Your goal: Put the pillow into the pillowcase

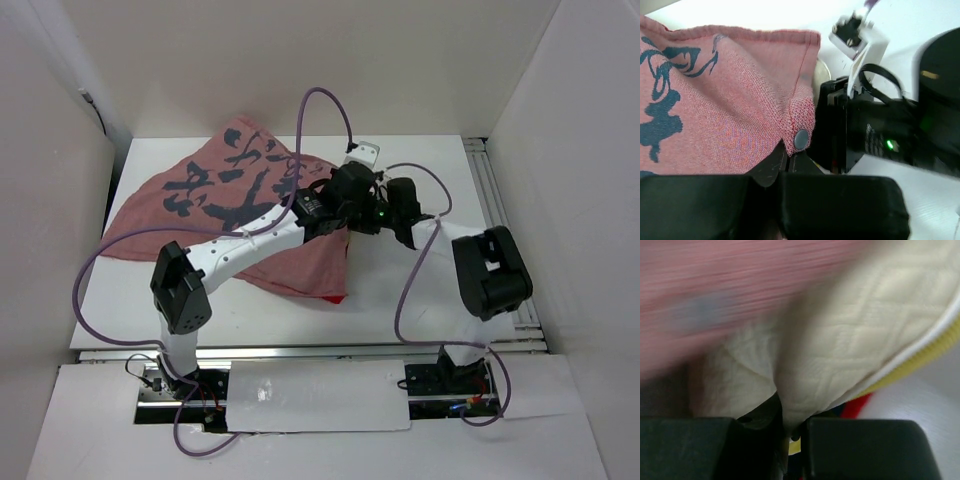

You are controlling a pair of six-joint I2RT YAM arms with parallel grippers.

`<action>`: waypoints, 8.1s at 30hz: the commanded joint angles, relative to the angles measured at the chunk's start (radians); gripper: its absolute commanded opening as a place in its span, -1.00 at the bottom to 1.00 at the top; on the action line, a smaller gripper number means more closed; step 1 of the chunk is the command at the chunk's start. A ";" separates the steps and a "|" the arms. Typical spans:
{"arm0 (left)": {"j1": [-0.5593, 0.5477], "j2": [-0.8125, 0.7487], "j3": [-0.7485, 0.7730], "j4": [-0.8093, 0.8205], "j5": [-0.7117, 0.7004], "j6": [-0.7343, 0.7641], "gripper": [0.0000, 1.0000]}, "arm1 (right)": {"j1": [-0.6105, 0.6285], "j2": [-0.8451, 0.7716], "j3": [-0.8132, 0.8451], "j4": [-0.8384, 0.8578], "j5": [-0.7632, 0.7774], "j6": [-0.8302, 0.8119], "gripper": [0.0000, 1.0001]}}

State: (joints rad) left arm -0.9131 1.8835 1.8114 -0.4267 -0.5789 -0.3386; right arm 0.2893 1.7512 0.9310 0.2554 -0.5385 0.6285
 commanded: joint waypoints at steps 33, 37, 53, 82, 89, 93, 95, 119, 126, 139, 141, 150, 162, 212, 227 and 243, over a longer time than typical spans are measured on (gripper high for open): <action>-0.046 -0.146 0.066 -0.148 0.310 -0.060 -1.00 | 0.134 0.285 0.041 0.772 0.150 -0.053 0.36; 0.031 -0.100 0.019 -0.133 0.355 -0.094 -1.00 | 0.062 0.121 -0.064 0.615 0.148 -0.062 0.61; 0.108 -0.078 -0.035 -0.041 0.439 -0.083 -1.00 | -0.035 0.051 -0.089 0.389 0.056 -0.087 0.81; -0.175 -0.271 -0.037 -0.169 0.557 -0.022 -1.00 | 0.116 0.338 -0.074 1.587 0.034 0.232 -1.00; -0.175 -0.271 -0.130 -0.178 0.516 -0.056 -1.00 | 0.116 0.413 -0.063 1.364 0.138 0.195 -0.33; -0.144 -0.250 -0.153 -0.178 0.484 -0.079 -1.00 | 0.065 0.371 -0.147 1.423 0.026 0.234 0.09; -0.086 -0.227 -0.164 -0.178 0.475 -0.108 -1.00 | 0.041 0.296 -0.194 1.423 -0.012 0.269 0.20; 0.256 0.383 0.549 -0.446 0.281 -0.060 1.00 | -0.093 -0.320 -0.185 0.122 0.328 -0.036 0.30; 0.243 0.496 0.509 -0.195 0.199 0.035 1.00 | -0.056 -0.295 -0.191 0.152 0.284 -0.085 0.19; 0.253 0.496 0.404 -0.060 0.277 0.038 -0.24 | 0.050 -0.375 -0.210 0.122 0.333 -0.173 0.14; 0.253 0.496 0.394 -0.060 0.252 0.038 -1.00 | 0.050 -0.406 -0.210 0.101 0.333 -0.184 0.08; 0.162 0.300 0.231 0.032 0.364 0.070 -1.00 | 0.079 -0.487 -0.241 -0.010 0.322 -0.240 0.01; 0.077 0.161 0.043 -0.279 0.076 -0.184 0.19 | 0.079 -0.622 -0.294 -0.088 0.354 -0.231 0.12; -0.069 0.431 0.267 -0.380 -0.160 -0.172 0.87 | -0.075 -1.058 -0.463 -0.512 0.583 0.048 0.18; -0.040 0.410 0.351 -0.293 -0.200 -0.198 -1.00 | -0.046 -0.922 -0.584 -0.199 0.124 -0.118 0.02; -0.061 0.221 0.313 -0.172 -0.078 -0.068 -1.00 | 0.109 -0.455 -0.537 0.415 -0.004 -0.055 -0.26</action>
State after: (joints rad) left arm -0.9577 2.1609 2.1006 -0.6811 -0.6777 -0.4393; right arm 0.3828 1.2926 0.3485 0.4953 -0.4988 0.5640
